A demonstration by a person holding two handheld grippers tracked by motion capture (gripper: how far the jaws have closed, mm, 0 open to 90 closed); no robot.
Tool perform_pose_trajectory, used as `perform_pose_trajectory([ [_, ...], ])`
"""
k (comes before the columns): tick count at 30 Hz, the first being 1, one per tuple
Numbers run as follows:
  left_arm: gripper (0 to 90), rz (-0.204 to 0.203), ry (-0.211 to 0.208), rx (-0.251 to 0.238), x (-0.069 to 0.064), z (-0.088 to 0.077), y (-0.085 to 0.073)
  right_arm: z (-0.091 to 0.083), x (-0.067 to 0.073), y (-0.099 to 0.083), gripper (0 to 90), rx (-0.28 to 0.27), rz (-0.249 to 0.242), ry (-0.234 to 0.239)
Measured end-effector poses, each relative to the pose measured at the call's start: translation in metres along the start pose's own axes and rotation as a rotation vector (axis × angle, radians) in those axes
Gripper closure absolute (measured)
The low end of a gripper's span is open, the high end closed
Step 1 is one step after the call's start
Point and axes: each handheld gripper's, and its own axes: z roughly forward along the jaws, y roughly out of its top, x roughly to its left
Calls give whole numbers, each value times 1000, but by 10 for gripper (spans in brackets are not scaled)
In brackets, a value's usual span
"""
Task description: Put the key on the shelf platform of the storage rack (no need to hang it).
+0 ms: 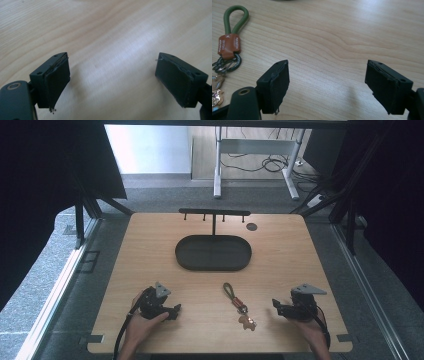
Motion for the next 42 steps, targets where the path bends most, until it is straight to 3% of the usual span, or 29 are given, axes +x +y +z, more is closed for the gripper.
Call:
perform_pose_trajectory([
  [4,145,16,-41,1,-1,-6,-1,-6,-2,-1,219,-22,3,10],
  [5,157,-2,-70,-26,-2,-11,0,-7,-5,-1,234,-29,3,22],
  [9,140,14,-101,-48,1,-21,2,-6,-8,-1,259,-27,-10,59],
  [10,141,-3,-106,-75,1,-24,3,-4,-9,-2,260,-18,-17,68],
  [12,142,-43,-154,-127,4,-29,3,-1,-10,-5,270,3,-26,86],
  [13,141,-43,-154,-127,4,-29,3,-1,-10,-5,270,3,-26,86],
  [14,141,-61,-190,-167,5,-33,5,2,-11,-7,280,18,-22,95],
  [17,153,-66,-179,-192,5,-38,6,4,-13,-7,284,31,-20,102],
  [19,163,-56,-138,-205,4,-43,6,6,-11,-5,295,52,-54,116],
  [21,186,-69,-122,-210,3,-41,5,6,-10,-4,300,63,-68,130],
  [24,214,-74,-135,-199,0,-39,5,1,-8,-3,310,47,-63,149],
  [25,237,-46,-114,-193,-8,-41,8,-2,-7,-3,313,44,-63,155],
  [29,249,-19,-121,-175,-18,-48,17,-11,-13,3,349,32,-73,151],
  [33,271,-43,-129,-170,-18,-47,20,-14,-15,3,388,27,-77,172],
  [34,271,-19,-117,-143,-20,-45,21,-16,-13,3,405,35,-102,175],
  [37,273,27,-137,-118,-24,-48,19,-18,-11,7,430,44,-113,186],
  [42,272,13,-128,-117,-16,-58,10,-21,-5,16,449,78,-114,191],
])
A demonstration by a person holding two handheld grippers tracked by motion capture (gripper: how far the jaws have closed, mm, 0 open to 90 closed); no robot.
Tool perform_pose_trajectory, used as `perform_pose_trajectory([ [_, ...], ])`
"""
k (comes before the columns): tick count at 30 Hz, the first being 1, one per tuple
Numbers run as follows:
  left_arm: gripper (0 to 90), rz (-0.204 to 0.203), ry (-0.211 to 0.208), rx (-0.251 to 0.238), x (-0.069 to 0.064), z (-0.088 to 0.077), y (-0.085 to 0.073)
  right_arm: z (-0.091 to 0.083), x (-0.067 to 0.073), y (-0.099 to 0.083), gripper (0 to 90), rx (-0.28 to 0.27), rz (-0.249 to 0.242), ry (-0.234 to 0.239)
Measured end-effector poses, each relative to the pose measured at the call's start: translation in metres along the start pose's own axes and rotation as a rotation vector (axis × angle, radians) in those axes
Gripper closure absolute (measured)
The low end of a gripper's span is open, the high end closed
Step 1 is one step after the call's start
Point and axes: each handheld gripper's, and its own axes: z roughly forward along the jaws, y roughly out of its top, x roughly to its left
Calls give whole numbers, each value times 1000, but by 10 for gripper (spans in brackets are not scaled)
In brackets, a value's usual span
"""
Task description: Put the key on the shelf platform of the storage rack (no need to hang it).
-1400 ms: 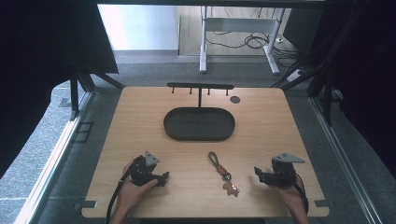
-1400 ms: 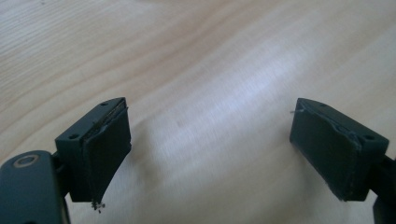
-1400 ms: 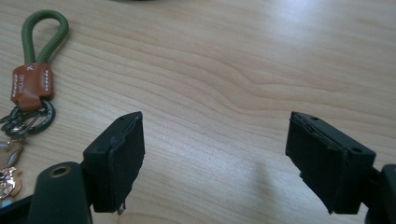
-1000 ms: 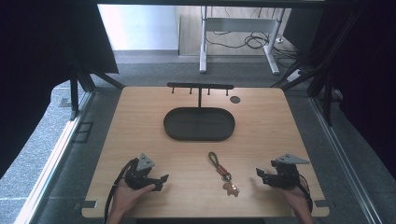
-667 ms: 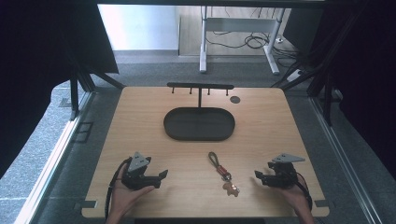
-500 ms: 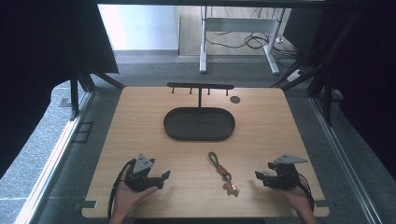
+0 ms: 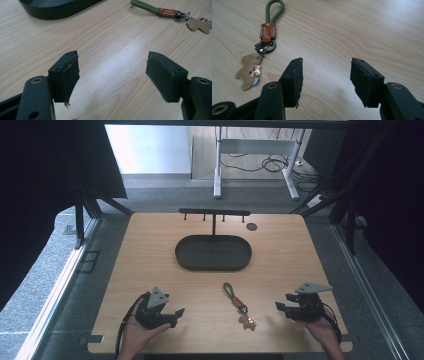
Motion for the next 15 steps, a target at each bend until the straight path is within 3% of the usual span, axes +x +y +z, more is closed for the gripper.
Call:
perform_pose_trajectory([
  [2,274,-8,11,-9,4,-4,-2,0,3,5,453,29,-1,-7],
  [5,276,15,1,-15,5,1,-2,1,8,19,460,108,-6,-24],
  [6,279,15,1,-15,5,1,-2,1,8,19,460,108,-6,-24],
  [8,280,77,2,0,-1,5,-1,4,13,31,462,150,-21,-45],
  [10,280,98,-4,0,-5,6,1,5,18,38,458,159,-19,-39],
  [15,280,103,-7,-12,-6,1,3,8,30,54,462,171,-40,-31],
])
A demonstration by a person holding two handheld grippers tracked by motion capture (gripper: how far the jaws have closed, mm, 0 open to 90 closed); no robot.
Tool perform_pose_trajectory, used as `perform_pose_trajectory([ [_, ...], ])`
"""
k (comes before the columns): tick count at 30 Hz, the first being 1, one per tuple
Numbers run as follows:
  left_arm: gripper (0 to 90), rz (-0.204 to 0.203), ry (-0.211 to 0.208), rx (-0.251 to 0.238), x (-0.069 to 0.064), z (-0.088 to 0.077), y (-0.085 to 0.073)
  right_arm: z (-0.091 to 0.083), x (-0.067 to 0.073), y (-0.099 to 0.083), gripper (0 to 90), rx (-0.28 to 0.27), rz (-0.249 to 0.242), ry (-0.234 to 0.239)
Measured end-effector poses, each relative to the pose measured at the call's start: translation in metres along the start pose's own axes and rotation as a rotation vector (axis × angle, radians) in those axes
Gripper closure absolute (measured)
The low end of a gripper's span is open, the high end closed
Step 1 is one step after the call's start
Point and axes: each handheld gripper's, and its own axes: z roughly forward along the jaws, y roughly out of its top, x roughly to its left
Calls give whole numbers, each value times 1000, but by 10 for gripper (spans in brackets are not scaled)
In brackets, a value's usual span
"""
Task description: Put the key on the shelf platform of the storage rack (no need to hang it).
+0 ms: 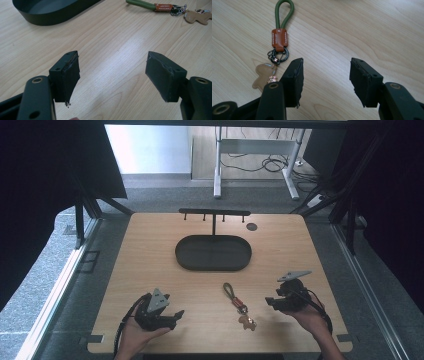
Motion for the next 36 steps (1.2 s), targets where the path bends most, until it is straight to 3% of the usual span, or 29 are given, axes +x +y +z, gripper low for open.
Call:
perform_pose_trajectory([
  [5,285,-36,-11,-13,2,-2,1,2,4,12,473,28,-29,8],
  [7,286,-94,-94,-51,3,-4,1,4,6,16,473,41,-45,10],
  [8,287,-99,-86,-69,0,-8,4,6,7,20,472,52,-56,18],
  [10,287,-77,-63,-60,-4,-10,5,10,10,23,470,71,-66,26],
  [13,288,-77,-62,-55,-4,-11,2,17,16,29,467,99,-88,35],
  [16,295,-93,-92,-66,-4,-15,1,23,22,35,465,108,-103,52],
  [24,305,-89,-69,-57,-3,-17,0,49,39,43,455,179,-144,67],
  [36,307,-95,-96,-62,-5,-19,1,74,55,51,463,241,-182,81],
])
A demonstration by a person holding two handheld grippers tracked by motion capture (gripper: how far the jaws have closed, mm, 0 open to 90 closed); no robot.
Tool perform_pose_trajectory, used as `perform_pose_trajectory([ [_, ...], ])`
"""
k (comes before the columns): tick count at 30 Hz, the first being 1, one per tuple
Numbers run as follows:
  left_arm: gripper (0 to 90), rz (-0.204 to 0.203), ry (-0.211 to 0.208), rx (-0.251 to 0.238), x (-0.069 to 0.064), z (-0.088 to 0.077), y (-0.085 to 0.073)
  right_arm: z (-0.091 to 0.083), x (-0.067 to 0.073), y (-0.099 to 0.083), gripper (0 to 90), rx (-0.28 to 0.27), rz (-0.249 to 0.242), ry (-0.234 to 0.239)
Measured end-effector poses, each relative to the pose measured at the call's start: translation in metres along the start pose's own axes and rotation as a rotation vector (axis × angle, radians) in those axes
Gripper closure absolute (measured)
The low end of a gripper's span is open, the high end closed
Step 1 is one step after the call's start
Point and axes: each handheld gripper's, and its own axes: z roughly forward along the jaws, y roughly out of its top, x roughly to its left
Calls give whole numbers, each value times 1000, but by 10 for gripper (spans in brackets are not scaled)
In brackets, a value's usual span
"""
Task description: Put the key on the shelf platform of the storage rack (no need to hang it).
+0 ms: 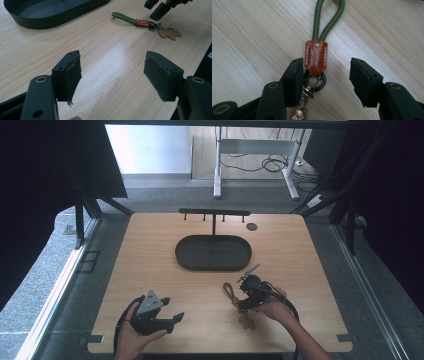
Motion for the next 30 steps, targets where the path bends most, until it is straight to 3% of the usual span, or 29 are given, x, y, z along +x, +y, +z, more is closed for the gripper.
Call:
perform_pose_trajectory([
  [4,306,-1,-1,9,1,0,0,8,5,6,474,5,-29,-14],
  [11,304,-2,-4,10,0,0,-1,20,5,10,483,44,-32,-20],
  [18,303,-5,10,29,2,3,-3,24,11,13,535,41,-54,-36],
  [23,302,-5,6,33,1,4,-3,25,5,15,658,39,-38,5],
  [30,302,-9,7,33,2,5,-4,23,3,13,674,46,-61,10],
])
